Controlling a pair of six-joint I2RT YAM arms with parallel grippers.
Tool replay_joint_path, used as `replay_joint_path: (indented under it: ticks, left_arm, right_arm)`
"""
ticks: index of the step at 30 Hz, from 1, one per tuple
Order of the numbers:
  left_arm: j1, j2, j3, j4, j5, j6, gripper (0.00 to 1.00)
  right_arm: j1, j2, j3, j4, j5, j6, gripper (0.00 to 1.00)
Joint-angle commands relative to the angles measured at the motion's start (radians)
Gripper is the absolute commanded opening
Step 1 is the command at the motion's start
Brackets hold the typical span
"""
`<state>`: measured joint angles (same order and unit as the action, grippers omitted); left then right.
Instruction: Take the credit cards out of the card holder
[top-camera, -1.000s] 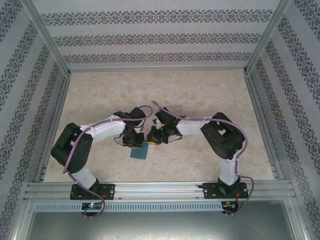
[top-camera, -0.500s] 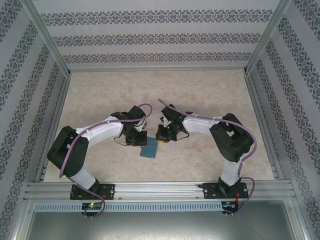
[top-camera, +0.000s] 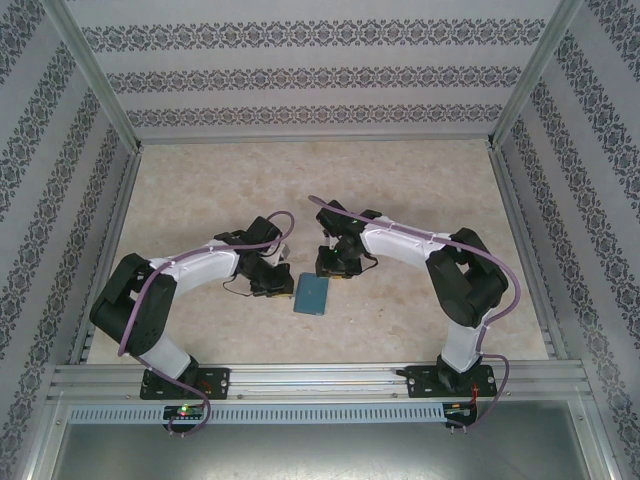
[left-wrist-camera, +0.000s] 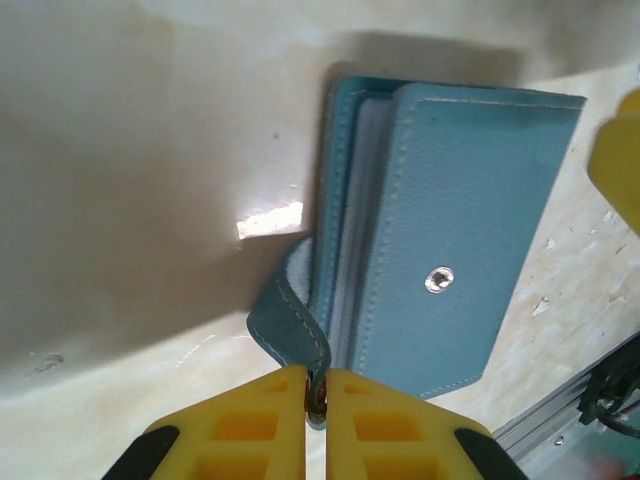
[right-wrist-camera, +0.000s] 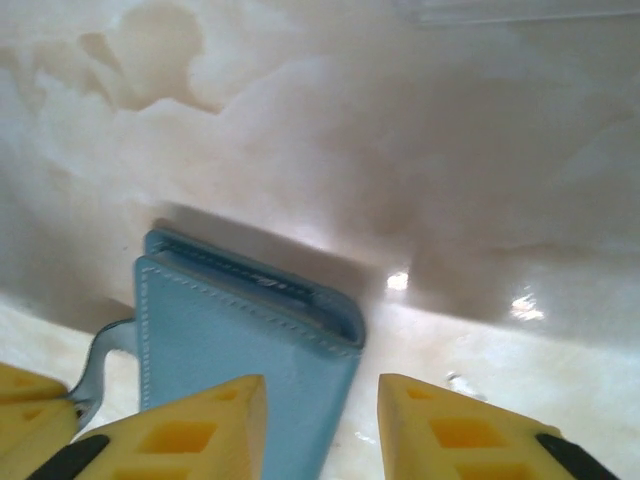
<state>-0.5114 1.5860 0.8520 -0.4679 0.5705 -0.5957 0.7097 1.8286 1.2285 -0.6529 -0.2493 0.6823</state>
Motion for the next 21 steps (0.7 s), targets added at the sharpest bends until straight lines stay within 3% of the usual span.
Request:
replay_joint_path:
  ticks: [1, 4, 9, 21]
  left_arm:
    - [0.03, -0.028, -0.055, 0.099, 0.067, -0.043, 0.11]
    - [0.051, -0.038, -0.094, 0.145, 0.103, -0.058, 0.11]
    - [0.1, -0.066, -0.148, 0.198, 0.154, -0.066, 0.11]
    - [0.12, -0.113, -0.217, 0.253, 0.24, -0.079, 0.11]
  right_arm:
    - [0.045, -0.015, 0.052, -0.092, 0.09, 0.028, 0.42]
    - [0.071, -0.001, 0.074, -0.099, 0.105, 0.059, 0.5]
    - [0.103, 0.04, 0.121, -0.118, 0.144, 0.106, 0.72]
    - [0.143, 0.162, 0.253, -0.157, 0.212, 0.181, 0.85]
